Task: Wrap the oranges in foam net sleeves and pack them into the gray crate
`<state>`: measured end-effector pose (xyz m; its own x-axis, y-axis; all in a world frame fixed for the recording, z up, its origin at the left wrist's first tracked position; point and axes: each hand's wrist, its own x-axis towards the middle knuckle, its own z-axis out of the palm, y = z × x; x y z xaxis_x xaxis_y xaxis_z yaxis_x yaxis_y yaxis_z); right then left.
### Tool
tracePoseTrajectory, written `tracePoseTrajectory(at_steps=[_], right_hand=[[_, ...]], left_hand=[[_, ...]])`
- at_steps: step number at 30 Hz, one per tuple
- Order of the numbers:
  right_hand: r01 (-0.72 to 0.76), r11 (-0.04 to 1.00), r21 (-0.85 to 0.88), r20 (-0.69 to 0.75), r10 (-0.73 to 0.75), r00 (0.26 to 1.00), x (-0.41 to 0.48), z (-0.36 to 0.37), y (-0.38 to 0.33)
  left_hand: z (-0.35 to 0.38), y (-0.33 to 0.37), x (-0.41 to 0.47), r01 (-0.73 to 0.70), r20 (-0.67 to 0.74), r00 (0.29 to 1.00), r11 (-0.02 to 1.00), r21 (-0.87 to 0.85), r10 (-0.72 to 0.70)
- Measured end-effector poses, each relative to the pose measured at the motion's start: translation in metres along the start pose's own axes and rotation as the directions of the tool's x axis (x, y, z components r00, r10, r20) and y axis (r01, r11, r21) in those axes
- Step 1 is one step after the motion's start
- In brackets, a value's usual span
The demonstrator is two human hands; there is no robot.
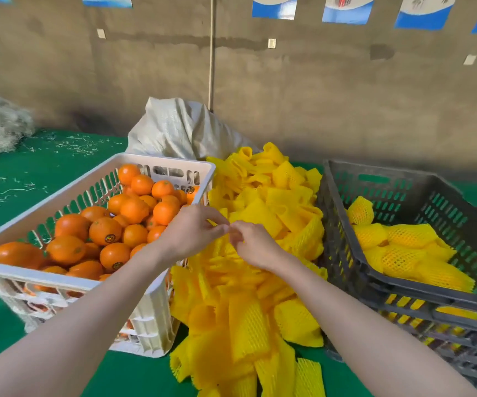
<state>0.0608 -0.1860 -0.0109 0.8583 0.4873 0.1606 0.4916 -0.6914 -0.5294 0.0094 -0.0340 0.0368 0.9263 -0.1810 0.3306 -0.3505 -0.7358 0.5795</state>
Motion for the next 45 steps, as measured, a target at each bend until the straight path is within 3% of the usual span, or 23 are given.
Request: tracePoseTrajectory(at_steps=[4, 6, 8, 10, 12, 13, 16, 17, 18, 21, 23, 26, 28, 30, 32, 34, 36, 39, 41, 43, 45], right_hand=[[-0.024, 0.972, -0.232, 0.214, 0.075, 0.974, 0.006, 0.049, 0.008], [-0.071, 0.946, -0.318, 0.206, 0.142, 0.968, 0.007, 0.064, 0.012], [-0.133, 0.934, -0.333, 0.091, 0.173, 0.981, 0.007, 0.067, 0.014], [-0.213, 0.962, -0.172, -0.110, 0.196, 0.974, 0.006, 0.054, 0.010], [-0.230, 0.965, 0.124, -0.290, 0.257, 0.922, 0.005, 0.029, -0.002], [-0.201, 0.929, 0.312, -0.314, 0.300, 0.901, 0.002, 0.017, -0.012], [-0.087, 0.626, 0.775, -0.148, 0.314, 0.938, -0.011, -0.001, -0.040], [-0.082, 0.563, 0.822, -0.108, 0.295, 0.950, -0.015, -0.002, -0.048], [-0.078, 0.560, 0.825, -0.105, 0.286, 0.953, -0.018, -0.002, -0.055], [-0.030, 0.779, 0.626, -0.279, 0.260, 0.924, -0.018, -0.003, -0.067], [0.023, 0.878, 0.478, -0.355, 0.169, 0.919, -0.012, -0.004, -0.074], [0.046, 0.938, 0.343, -0.346, 0.081, 0.935, -0.002, -0.004, -0.080], [0.057, 0.951, 0.304, -0.331, 0.049, 0.943, 0.003, -0.005, -0.081], [0.073, 0.952, 0.297, -0.317, 0.027, 0.948, 0.006, -0.005, -0.083], [0.093, 0.952, 0.293, -0.297, -0.002, 0.955, 0.009, -0.002, -0.086], [0.106, 0.958, 0.268, -0.276, -0.029, 0.961, 0.013, 0.001, -0.090], [0.116, 0.961, 0.251, -0.261, -0.048, 0.964, 0.018, 0.004, -0.093], [0.121, 0.966, 0.227, -0.236, -0.066, 0.970, 0.025, 0.008, -0.096], [0.129, 0.969, 0.210, -0.227, -0.080, 0.970, 0.027, 0.011, -0.097], [0.135, 0.971, 0.199, -0.227, -0.089, 0.970, 0.028, 0.013, -0.098], [0.135, 0.972, 0.194, -0.224, -0.090, 0.970, 0.027, 0.014, -0.097]], left_hand=[[-0.017, -0.025, -0.016, 0.069, -0.083, 0.994, 0.997, -0.036, -0.071], [-0.021, -0.035, -0.021, 0.084, -0.086, 0.992, 0.994, -0.067, -0.090], [-0.022, -0.042, -0.027, 0.095, -0.077, 0.992, 0.990, -0.106, -0.103], [-0.024, -0.049, -0.031, 0.115, -0.098, 0.987, 0.982, -0.150, -0.131], [-0.027, -0.052, -0.030, 0.164, -0.121, 0.972, 0.949, -0.270, -0.203], [-0.028, -0.052, -0.028, 0.199, -0.092, 0.964, 0.910, -0.364, -0.248], [-0.027, -0.042, -0.023, 0.326, 0.148, 0.941, 0.692, -0.644, -0.305], [-0.024, -0.039, -0.021, 0.342, 0.199, 0.938, 0.663, -0.666, -0.284], [-0.021, -0.037, -0.020, 0.303, 0.178, 0.952, 0.698, -0.649, -0.248], [-0.016, -0.037, -0.022, 0.035, -0.170, 0.980, 0.937, -0.348, -0.100], [-0.015, -0.038, -0.026, -0.066, -0.268, 0.963, 0.971, -0.230, 0.002], [-0.021, -0.050, -0.028, -0.106, -0.147, 0.987, 0.960, -0.259, 0.069], [-0.039, -0.064, -0.019, 0.025, 0.015, 1.000, 0.877, -0.479, -0.020], [-0.057, -0.088, -0.005, 0.163, 0.020, 0.980, 0.747, -0.645, -0.197], [-0.066, -0.117, 0.009, 0.280, 0.022, 0.948, 0.796, -0.537, -0.318], [-0.058, -0.140, 0.023, 0.369, 0.197, 0.925, 0.894, -0.255, -0.325], [-0.036, -0.150, 0.040, 0.417, 0.315, 0.857, 0.908, 0.042, -0.408], [-0.017, -0.170, 0.049, 0.281, 0.333, 0.845, 0.878, 0.388, -0.418], [-0.015, -0.180, 0.038, 0.128, 0.471, 0.763, 0.817, 0.562, -0.443], [-0.016, -0.185, 0.025, -0.008, 0.528, 0.698, 0.732, 0.682, -0.484], [-0.013, -0.184, 0.023, -0.072, 0.515, 0.707, 0.674, 0.735, -0.486]])
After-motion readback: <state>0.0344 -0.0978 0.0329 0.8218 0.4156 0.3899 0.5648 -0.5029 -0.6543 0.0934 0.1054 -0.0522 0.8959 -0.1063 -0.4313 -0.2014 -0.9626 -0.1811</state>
